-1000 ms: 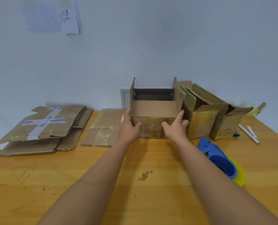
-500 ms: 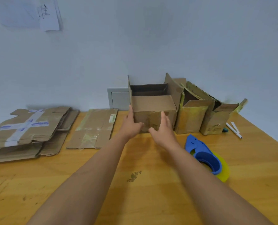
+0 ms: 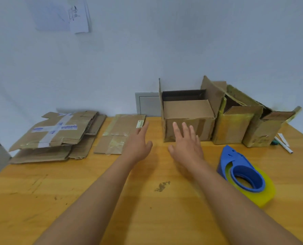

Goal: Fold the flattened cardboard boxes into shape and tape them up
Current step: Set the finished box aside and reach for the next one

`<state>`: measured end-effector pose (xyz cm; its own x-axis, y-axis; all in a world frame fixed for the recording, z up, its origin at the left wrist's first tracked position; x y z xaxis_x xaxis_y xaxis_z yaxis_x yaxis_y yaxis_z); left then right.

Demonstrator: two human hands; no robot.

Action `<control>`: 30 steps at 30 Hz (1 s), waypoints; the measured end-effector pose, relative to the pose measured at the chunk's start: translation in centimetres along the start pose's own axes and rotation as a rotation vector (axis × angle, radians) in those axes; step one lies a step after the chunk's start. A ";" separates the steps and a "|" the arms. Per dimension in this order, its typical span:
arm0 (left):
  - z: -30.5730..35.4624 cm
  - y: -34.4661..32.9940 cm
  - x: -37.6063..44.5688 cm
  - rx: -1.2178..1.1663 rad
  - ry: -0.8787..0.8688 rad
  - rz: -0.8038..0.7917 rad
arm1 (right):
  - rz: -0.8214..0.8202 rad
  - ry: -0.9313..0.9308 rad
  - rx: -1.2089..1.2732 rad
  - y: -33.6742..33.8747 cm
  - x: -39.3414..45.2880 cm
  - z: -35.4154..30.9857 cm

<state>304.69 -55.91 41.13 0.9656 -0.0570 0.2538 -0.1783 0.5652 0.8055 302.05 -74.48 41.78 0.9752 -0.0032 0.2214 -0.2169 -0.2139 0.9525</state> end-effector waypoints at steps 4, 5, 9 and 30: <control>-5.2 1.6 -2.7 0.242 0.158 -0.070 | -0.100 0.175 -0.030 -1.9 -1.5 -4.5; -6.6 1.9 -3.3 0.277 0.222 -0.131 | -0.130 0.211 -0.035 -2.5 -1.8 -5.6; -9.4 2.3 -5.4 0.304 0.280 -0.251 | -0.196 0.300 -0.089 -4.5 -2.0 -8.6; -10.0 4.4 -5.2 -0.185 0.559 -0.008 | -0.290 0.136 0.344 -6.0 -1.7 -9.4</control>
<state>300.74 -44.91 38.04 0.9291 0.3521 -0.1131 -0.1830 0.7034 0.6869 301.28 -63.96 37.66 0.9738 0.2273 0.0031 0.1136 -0.4982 0.8596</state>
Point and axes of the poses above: each hand's wrist, its own x-axis towards the middle knuckle, its own y-axis out of the back of the hand, z = x × y, the point moved 1 cm from there along x, towards the middle knuckle, and after that the axes turned 5 degrees about -x, right-handed, at the moved point
